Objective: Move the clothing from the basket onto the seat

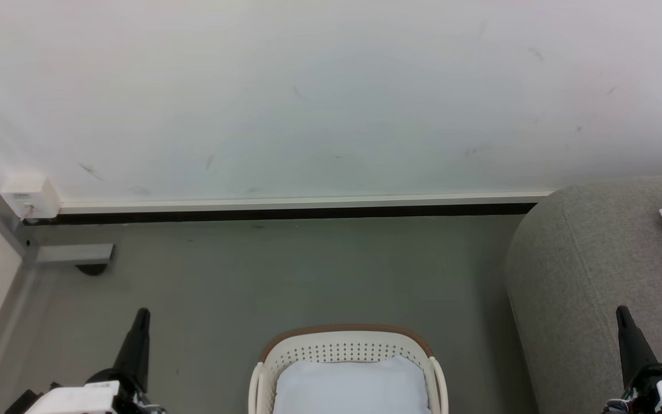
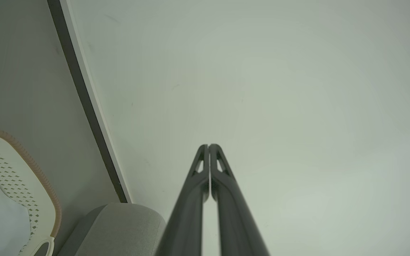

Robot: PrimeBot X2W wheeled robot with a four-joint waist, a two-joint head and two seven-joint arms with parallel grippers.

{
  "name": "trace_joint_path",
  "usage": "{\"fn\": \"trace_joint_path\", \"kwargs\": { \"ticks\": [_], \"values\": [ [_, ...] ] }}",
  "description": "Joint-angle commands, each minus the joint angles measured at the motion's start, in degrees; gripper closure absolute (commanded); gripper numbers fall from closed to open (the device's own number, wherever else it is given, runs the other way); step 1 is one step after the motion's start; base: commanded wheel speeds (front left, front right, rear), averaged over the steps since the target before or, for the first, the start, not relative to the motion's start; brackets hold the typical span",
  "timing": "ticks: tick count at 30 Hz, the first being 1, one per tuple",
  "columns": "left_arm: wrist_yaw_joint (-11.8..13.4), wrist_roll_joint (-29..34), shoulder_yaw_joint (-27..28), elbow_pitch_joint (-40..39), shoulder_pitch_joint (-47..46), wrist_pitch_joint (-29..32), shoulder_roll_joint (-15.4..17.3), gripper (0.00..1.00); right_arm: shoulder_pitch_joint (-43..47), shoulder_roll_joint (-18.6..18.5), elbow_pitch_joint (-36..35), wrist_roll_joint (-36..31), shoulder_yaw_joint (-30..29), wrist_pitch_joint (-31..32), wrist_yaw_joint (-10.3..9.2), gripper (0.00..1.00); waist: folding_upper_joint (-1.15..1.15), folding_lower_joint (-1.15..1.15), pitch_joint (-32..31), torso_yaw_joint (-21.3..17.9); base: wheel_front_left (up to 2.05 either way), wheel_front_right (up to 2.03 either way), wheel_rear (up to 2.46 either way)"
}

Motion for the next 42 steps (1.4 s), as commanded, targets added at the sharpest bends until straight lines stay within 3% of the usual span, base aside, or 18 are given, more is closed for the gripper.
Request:
{"fn": "trace_joint_path", "kwargs": {
  "ticks": [1,42],
  "values": [
    [-0.3,-0.8,0.1,-0.2,-0.4,0.2,0.1,1.00,-0.7,0.0,-0.3,0.1,-0.2,0.2,-0.12,1.00,0.00,0.00,0.0,0.0,0.00,0.00,0.00],
    [-0.3,-0.8,0.1,-0.2,-0.4,0.2,0.1,1.00,-0.7,0.0,-0.3,0.1,-0.2,0.2,-0.12,1.00,0.00,0.00,0.0,0.0,0.00,0.00,0.00]
  ]
}}
